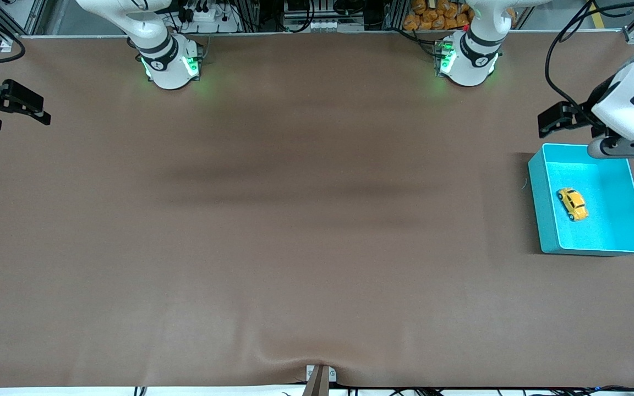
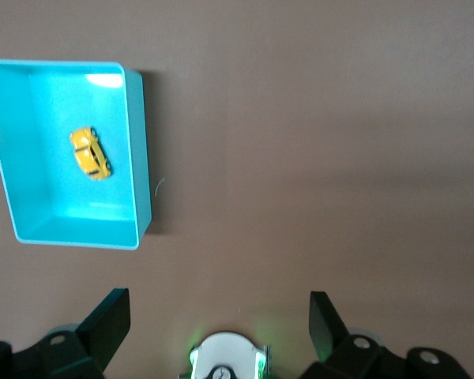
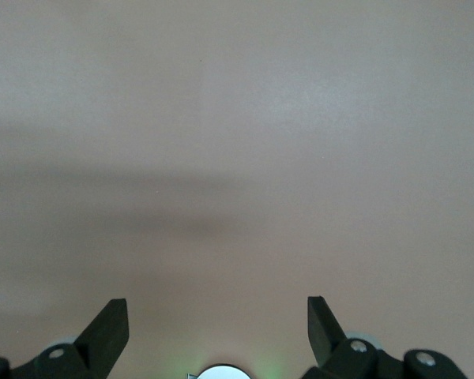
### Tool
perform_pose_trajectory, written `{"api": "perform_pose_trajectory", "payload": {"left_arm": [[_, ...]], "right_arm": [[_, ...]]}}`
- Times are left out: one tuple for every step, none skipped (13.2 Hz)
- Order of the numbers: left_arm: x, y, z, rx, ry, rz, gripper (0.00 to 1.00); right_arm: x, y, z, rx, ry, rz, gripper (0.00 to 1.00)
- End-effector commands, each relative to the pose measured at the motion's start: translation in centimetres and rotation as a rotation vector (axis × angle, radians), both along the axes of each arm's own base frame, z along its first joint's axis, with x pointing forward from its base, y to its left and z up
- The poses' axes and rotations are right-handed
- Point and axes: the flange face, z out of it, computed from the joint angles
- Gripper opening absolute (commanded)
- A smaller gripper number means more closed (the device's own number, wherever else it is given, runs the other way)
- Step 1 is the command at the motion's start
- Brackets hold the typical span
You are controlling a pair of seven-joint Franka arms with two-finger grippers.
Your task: Wind and store yellow beetle car
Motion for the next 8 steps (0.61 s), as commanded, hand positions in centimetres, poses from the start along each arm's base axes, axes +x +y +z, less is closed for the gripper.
{"api": "perform_pose_trajectory", "payload": {"left_arm": [[-1.07,0.02,1.99,-0.004,0.002,-0.01,1.0],[-1.04,0.01,2.32,-0.007,-0.005,-0.01,1.0],[-1.01,0.09,2.33,-0.008,-0.007,-0.01,1.0],[-1.01,0.09,2.33,-0.008,-0.007,-0.01,1.0],[-1.01,0.09,2.4,-0.008,-0.008,-0.009,1.0],[-1.01,0.09,2.4,-0.008,-0.008,-0.01,1.0],[-1.01,0.09,2.4,-0.008,-0.008,-0.01,1.0],[-1.01,0.09,2.46,-0.008,-0.01,-0.01,1.0]], "right_arm": [[0.1,0.07,0.28,0.013,-0.007,-0.011,1.0],[0.1,0.07,0.28,0.013,-0.007,-0.011,1.0],[0.11,0.23,0.28,0.013,-0.007,-0.008,1.0],[0.03,0.23,0.34,0.013,-0.005,-0.008,1.0],[0.0,0.08,0.32,0.013,-0.004,-0.009,1.0],[0.03,0.31,0.34,0.013,-0.005,-0.005,1.0],[-0.07,0.31,0.38,0.013,-0.002,-0.004,1.0],[-0.07,0.23,0.38,0.014,-0.002,-0.004,1.0]]}}
